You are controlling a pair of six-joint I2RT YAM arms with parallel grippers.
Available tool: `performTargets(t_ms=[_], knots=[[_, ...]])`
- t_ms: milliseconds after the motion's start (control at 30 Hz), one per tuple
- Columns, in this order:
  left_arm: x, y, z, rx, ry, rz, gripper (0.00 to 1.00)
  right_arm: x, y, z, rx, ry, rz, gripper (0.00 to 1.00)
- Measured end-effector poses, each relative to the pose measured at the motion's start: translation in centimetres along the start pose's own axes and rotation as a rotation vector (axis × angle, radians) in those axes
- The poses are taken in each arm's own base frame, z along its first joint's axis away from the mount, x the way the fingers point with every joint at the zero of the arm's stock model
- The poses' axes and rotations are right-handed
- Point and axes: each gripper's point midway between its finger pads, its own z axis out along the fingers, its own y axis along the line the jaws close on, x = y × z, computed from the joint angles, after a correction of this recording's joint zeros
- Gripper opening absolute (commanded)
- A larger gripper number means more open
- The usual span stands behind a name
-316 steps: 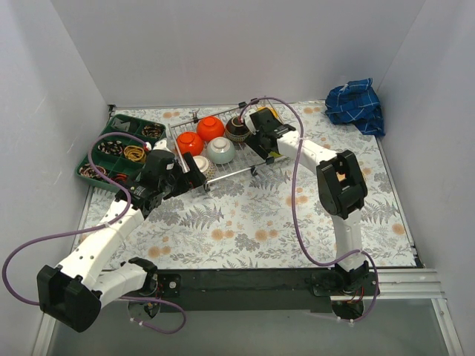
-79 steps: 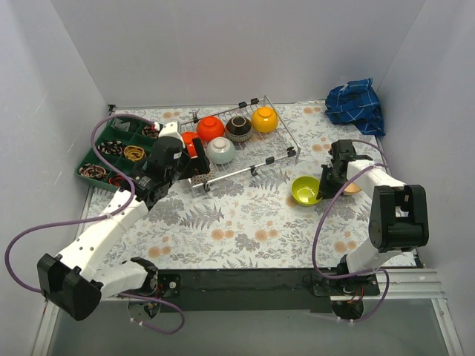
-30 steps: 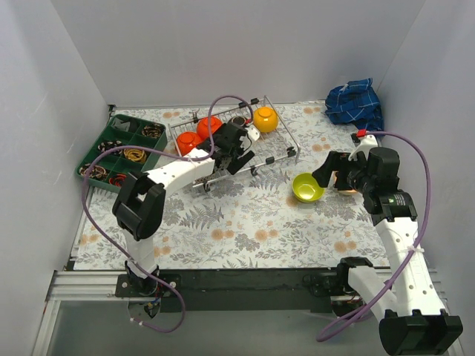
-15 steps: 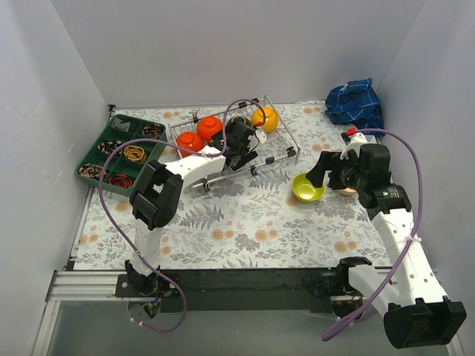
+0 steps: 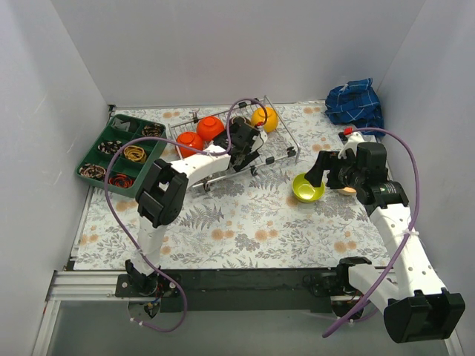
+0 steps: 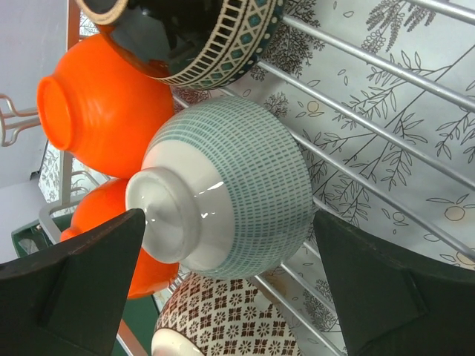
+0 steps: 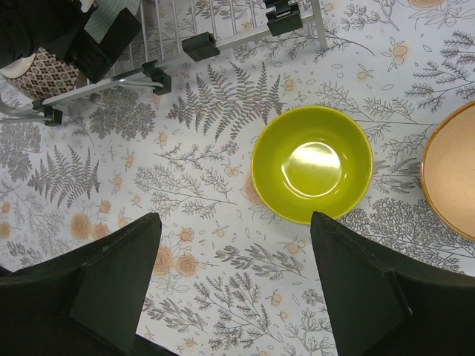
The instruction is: Unload the bowls from the dish rack
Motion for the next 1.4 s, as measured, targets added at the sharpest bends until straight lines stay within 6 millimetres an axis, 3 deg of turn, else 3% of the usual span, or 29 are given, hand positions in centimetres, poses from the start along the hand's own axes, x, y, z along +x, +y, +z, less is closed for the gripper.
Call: performTargets(t_ms=[900,1400], knots=[[0.9,0.0,0.5,-0.066,0.046,-0.027,0.98,0.1,0.7,0.2,-0.042,0.011,0.006,0.89],[-0.1,-0.5,-0.2,-0.087,0.03,-0.045,0.61,-0.1,0.9,0.4,-0.055,0.007,0.007,0.87]])
